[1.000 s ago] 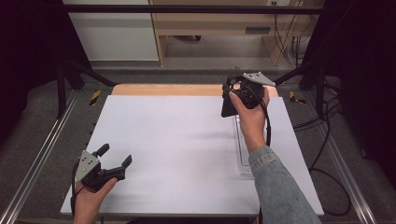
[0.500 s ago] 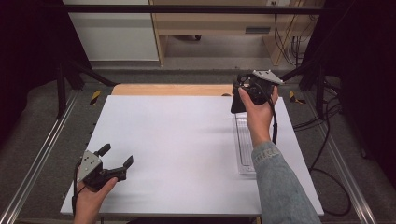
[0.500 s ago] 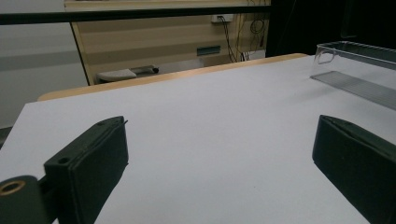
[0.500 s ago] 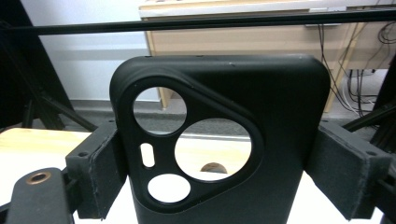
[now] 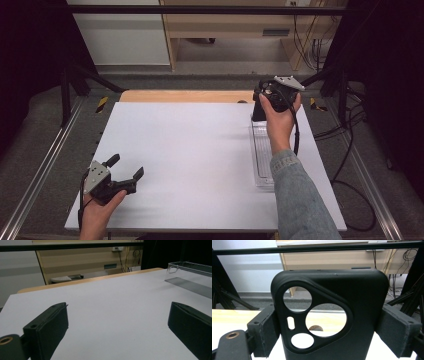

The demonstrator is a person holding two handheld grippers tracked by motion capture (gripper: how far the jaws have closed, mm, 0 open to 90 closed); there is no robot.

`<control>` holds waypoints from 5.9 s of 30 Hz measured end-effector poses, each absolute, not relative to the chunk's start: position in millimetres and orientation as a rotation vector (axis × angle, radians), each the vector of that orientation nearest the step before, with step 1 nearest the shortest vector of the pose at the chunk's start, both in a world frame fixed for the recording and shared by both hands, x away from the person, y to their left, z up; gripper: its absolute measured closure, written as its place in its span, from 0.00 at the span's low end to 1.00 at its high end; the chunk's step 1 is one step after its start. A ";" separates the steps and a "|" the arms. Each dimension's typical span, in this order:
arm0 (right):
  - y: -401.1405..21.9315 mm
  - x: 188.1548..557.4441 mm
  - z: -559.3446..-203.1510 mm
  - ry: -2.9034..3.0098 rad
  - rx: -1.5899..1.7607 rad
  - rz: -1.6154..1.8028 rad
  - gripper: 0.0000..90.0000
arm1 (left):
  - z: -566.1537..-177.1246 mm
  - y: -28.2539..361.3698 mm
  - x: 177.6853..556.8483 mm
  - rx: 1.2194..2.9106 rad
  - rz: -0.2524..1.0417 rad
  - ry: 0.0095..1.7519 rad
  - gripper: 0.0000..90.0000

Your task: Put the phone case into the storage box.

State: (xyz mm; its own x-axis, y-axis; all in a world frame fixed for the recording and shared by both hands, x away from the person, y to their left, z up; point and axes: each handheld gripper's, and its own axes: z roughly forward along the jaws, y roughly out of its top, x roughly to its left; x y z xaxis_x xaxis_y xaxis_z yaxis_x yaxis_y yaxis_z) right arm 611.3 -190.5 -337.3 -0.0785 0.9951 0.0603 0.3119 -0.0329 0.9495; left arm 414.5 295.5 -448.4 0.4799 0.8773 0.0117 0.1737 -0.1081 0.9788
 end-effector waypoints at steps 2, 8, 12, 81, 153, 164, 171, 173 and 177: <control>-189.7 611.5 -337.8 1.491 1.424 1.131 0.16 | -448.5 295.3 414.5 1.591 0.772 0.933 0.04; -187.5 613.2 -339.4 1.494 1.424 1.126 0.15 | -448.6 295.2 414.3 1.594 0.767 0.930 0.04; -185.5 615.4 -343.5 1.496 1.431 1.115 0.15 | -449.3 294.0 415.1 1.593 0.764 0.935 0.04; -193.1 637.4 -397.0 1.446 1.472 1.016 0.15 | -453.1 289.4 419.2 1.615 0.749 0.937 0.03; -190.3 642.7 -410.4 1.512 1.477 1.066 0.15 | -453.7 287.7 419.3 1.628 0.736 0.928 0.03; -189.6 643.1 -411.8 1.526 1.479 1.061 0.15 | -454.1 286.5 419.4 1.629 0.735 0.927 0.03; -189.6 643.7 -412.8 1.525 1.486 1.062 0.14 | -454.1 286.1 419.3 1.629 0.733 0.925 0.03; -189.6 643.8 -412.9 1.526 1.487 1.063 0.14 | -454.2 285.9 419.4 1.630 0.733 0.925 0.03; -189.3 644.0 -413.3 1.535 1.483 1.060 0.14 | -454.3 285.9 419.5 1.630 0.733 0.925 0.03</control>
State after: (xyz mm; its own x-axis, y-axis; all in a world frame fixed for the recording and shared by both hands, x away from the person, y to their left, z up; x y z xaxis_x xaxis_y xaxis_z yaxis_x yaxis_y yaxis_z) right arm 644.0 -189.3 -413.3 -0.0577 0.9977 0.0344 0.3860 -0.0095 0.9224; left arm 419.5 285.9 -454.3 0.5091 0.8607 0.0054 0.2028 -0.1260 0.9711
